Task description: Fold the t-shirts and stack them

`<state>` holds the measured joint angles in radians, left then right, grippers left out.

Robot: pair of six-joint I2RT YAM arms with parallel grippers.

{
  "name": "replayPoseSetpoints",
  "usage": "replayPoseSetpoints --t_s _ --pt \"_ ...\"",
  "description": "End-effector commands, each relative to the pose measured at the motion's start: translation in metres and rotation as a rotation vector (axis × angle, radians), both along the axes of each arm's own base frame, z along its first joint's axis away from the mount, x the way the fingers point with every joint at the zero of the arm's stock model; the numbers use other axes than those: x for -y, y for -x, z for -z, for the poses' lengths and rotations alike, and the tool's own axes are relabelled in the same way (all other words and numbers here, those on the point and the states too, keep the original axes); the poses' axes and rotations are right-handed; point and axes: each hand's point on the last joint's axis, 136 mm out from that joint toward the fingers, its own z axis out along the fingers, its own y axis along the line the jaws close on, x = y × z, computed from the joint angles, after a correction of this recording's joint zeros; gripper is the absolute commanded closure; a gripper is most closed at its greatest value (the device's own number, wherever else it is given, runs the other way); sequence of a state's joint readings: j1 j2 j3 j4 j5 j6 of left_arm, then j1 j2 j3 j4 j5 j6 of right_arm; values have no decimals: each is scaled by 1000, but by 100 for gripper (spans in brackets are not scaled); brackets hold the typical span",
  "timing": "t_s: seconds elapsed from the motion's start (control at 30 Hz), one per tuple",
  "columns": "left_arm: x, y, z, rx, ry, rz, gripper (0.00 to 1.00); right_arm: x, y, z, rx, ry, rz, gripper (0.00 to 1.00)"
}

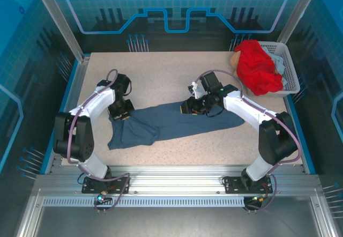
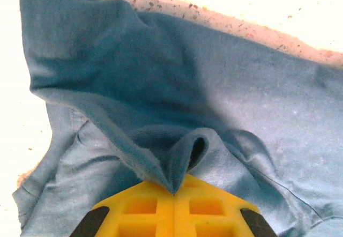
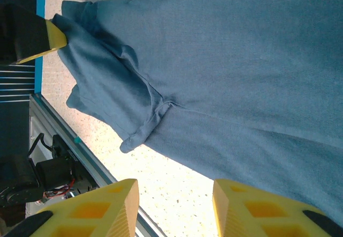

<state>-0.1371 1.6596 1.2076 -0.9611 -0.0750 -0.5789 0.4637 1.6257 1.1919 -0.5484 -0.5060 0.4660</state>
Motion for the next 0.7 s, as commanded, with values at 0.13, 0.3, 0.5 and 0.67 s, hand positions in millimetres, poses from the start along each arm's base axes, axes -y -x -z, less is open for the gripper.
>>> replayPoseSetpoints --t_s 0.13,0.3,0.5,0.67 --pt "-13 2 3 -89 -33 29 99 1 -2 -3 -3 -12 -3 59" --pt "-4 19 3 -97 35 -7 100 3 -2 -2 -3 -7 1 59" --pt "13 55 2 -108 144 -97 100 3 -3 1 -6 -9 7 59" --pt "21 74 -2 -102 204 -172 99 1 -6 0 -5 -17 3 59"
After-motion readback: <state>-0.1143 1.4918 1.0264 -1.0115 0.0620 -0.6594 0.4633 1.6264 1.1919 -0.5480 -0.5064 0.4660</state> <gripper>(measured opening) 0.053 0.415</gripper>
